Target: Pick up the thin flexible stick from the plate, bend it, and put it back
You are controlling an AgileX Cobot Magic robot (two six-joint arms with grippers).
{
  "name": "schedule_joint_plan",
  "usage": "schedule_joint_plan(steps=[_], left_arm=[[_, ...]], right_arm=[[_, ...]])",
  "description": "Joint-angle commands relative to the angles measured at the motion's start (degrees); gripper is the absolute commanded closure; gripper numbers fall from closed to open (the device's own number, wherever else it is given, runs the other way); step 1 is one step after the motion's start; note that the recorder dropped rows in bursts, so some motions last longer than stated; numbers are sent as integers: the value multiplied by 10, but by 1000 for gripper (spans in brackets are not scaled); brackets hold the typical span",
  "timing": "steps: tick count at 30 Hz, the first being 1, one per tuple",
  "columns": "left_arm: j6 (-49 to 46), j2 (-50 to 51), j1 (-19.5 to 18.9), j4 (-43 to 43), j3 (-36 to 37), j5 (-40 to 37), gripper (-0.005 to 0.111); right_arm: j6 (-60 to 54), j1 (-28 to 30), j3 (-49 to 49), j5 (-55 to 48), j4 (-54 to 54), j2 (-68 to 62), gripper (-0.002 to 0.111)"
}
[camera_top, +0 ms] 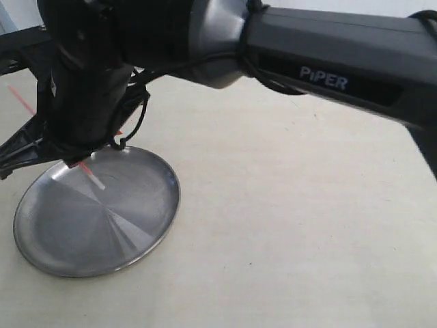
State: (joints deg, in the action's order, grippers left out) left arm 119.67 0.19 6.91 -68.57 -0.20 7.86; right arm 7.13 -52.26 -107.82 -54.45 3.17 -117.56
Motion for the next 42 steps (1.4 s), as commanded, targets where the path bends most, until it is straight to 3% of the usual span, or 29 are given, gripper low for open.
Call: schedule_joint_plan(steps=[1,9,21,24,28,31,42], left_arm=[[-2,-2,1,70,2,-12,32],[-2,-2,1,84,2,18,32],[-2,-2,1,43,2,44,33],[-2,-2,1,43,2,44,47],[-2,-2,1,-13,2,48,86],[-3,-2,1,-79,2,66,106],[-2,-2,1,-137,2,90,106]], right_arm=[[-94,-4,74,67,93,43,109],[-181,-32,184,174,161,86,109],[-266,-81,186,237,209,103,109],[-266,-84,186,228,214,103,109],[-266,-84,186,207,225,104,109],[-266,-84,186,202,246,105,109],[-267,-84,186,171,291,131,109]])
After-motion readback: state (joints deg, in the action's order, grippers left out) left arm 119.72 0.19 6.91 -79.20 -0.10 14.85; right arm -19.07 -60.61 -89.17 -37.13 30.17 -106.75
